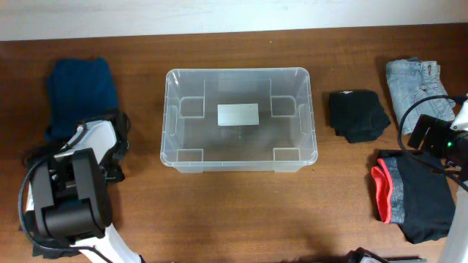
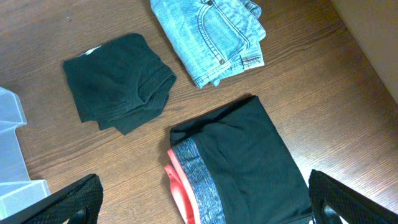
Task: Pack container
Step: 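Grasp the black trousers with the left gripper and lift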
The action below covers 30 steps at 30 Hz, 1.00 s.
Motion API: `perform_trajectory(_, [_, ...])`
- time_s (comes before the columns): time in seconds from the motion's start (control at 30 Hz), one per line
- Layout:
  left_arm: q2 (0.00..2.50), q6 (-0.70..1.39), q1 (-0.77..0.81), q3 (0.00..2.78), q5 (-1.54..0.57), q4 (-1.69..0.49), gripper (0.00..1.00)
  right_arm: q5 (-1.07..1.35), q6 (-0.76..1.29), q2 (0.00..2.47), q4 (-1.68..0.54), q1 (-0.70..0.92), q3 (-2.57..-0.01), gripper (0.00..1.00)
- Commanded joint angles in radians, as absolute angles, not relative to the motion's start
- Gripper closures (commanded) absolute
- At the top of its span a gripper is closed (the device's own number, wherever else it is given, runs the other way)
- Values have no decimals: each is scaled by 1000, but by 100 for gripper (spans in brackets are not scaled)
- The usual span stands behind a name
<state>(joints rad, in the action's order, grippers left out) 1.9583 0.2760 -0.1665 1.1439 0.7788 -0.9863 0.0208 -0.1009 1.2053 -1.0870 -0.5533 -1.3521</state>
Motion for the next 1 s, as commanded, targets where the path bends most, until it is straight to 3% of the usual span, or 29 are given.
perform_trajectory(0.0, [1971,299,-181,1137,794,-978,2,23,-92,1201,-1084,-557,-1362,2])
perform_trajectory(0.9, [2095,299,-181,1079,880,-838,2,23,-92,1201,-1084,-557,-1362,2])
perform_trajectory(0.97, [2108,299,-181,1079,880,-835,9,23,-92,1201,-1084,-557,-1362,2])
